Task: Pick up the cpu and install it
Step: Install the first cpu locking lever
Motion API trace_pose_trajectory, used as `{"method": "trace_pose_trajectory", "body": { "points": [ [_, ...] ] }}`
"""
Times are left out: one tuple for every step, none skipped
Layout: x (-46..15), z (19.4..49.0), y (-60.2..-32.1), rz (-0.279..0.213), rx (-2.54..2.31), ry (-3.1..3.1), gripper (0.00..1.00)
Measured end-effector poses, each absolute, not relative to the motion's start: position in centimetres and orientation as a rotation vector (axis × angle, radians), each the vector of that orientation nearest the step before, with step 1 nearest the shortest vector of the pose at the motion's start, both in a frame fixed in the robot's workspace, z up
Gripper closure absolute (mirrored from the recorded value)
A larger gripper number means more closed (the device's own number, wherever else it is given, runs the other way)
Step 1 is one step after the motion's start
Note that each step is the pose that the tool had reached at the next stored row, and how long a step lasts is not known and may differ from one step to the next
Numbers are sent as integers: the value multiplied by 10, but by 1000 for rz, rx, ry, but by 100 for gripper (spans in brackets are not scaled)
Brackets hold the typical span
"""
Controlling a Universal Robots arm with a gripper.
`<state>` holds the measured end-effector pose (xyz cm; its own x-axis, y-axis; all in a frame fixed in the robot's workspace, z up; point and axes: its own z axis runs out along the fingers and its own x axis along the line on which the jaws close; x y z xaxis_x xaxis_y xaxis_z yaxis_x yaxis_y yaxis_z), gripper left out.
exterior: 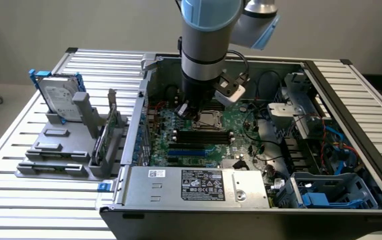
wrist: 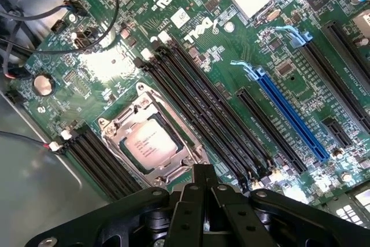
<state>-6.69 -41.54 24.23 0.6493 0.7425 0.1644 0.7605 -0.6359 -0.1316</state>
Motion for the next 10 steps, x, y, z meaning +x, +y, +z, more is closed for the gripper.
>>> {"method": "trace_pose_trajectory", "body": {
  "points": [
    [-67,241,-415,-140,-2679,-1234,89],
    [-67,239,-415,-140,-2679,-1234,89],
    [-67,238,-415,-140,-2679,-1234,89],
    [-67,237,-415,-140,-2679,-1234,89],
    [-67,237,-415,-140,-2679,-1234,89],
    [-68,237,-415,-139,-2679,-1234,89],
    [-68,237,-415,-139,-2679,-1234,89],
    [-68,237,-415,-139,-2679,-1234,89],
    [-69,237,-415,-138,-2678,-1234,89],
    [-69,236,-415,-138,-2678,-1234,89]
  ]
}}
